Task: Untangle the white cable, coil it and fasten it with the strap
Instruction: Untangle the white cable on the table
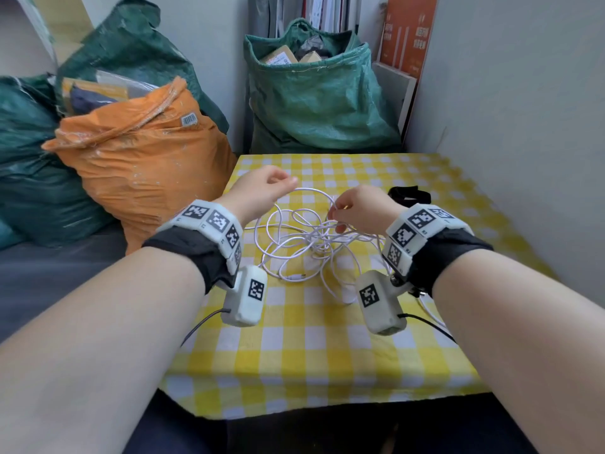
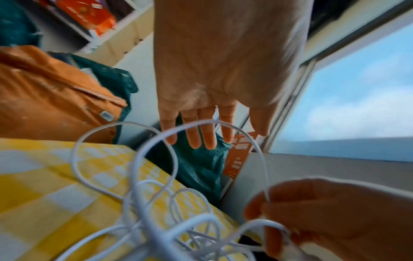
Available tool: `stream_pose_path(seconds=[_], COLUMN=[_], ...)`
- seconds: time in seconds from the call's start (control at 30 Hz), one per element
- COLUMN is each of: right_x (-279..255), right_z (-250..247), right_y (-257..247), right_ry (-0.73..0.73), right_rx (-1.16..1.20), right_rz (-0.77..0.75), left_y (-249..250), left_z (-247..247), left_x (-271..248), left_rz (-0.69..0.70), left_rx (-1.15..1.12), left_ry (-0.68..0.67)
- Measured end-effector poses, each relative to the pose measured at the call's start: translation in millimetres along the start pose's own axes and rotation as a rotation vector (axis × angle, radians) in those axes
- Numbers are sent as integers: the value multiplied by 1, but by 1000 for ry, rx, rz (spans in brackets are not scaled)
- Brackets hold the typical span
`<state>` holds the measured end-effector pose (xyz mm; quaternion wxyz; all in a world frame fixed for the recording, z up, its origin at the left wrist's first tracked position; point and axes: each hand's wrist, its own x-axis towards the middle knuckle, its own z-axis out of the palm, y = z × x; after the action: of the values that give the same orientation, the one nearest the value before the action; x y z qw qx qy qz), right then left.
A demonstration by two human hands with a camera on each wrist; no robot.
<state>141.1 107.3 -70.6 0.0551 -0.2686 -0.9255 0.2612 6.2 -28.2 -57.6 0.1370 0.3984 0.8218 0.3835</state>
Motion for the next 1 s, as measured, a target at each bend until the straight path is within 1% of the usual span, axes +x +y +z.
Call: stream_pose_path(seconds=[0.03, 0.1, 0.17, 0.27, 0.3, 0.4, 0.43, 0.47, 0.57, 0.63, 0.67, 0.73, 0.77, 0.8, 0.87, 0.93, 1.0], right_x=[0, 1, 1, 1, 1, 2, 2, 3, 2, 2, 3, 2, 2, 1, 0, -1, -1], right_z=[1, 1, -2, -5, -6, -4, -4, -4, -3, -1, 0, 1, 1, 1, -1, -4, -5], right_y=[-3, -8, -12, -12, -8, 9, 14, 18, 16, 6, 2, -7, -9, -11, -12, -11, -7], right_ry=[7, 19, 25, 2, -18, -57, -52, -43, -34, -30, -22, 9, 23, 35, 65, 85, 70], right_rx=[-4, -1, -26, -105, -142, -236, -245, -244, -217, -187, -175, -156, -145, -130, -98, -125, -186], right_rz=[-24, -59, -83, -46, -14, 82, 97, 103, 88, 35, 2, -43, -56, -65, -70, -51, -8], left_y=[8, 20, 26, 24, 18, -9, -18, -25, -20, -5, 3, 17, 21, 25, 26, 22, 16], left_z=[3, 10, 14, 9, 4, -22, -30, -35, -28, -13, -5, 8, 14, 18, 23, 22, 13], left_x=[0, 0, 3, 5, 8, 17, 18, 17, 13, 11, 11, 10, 9, 8, 7, 9, 12], left_rz=[56, 115, 118, 68, 34, -127, -173, -200, -173, -91, -20, 111, 133, 134, 137, 117, 57], left_rx=[16, 53, 95, 154, 169, 184, 214, 269, 478, 549, 546, 460, 406, 366, 354, 352, 321], left_ry=[-41, -116, -114, -37, 15, 267, 322, 329, 204, 102, 31, -118, -172, -195, -145, -51, 71])
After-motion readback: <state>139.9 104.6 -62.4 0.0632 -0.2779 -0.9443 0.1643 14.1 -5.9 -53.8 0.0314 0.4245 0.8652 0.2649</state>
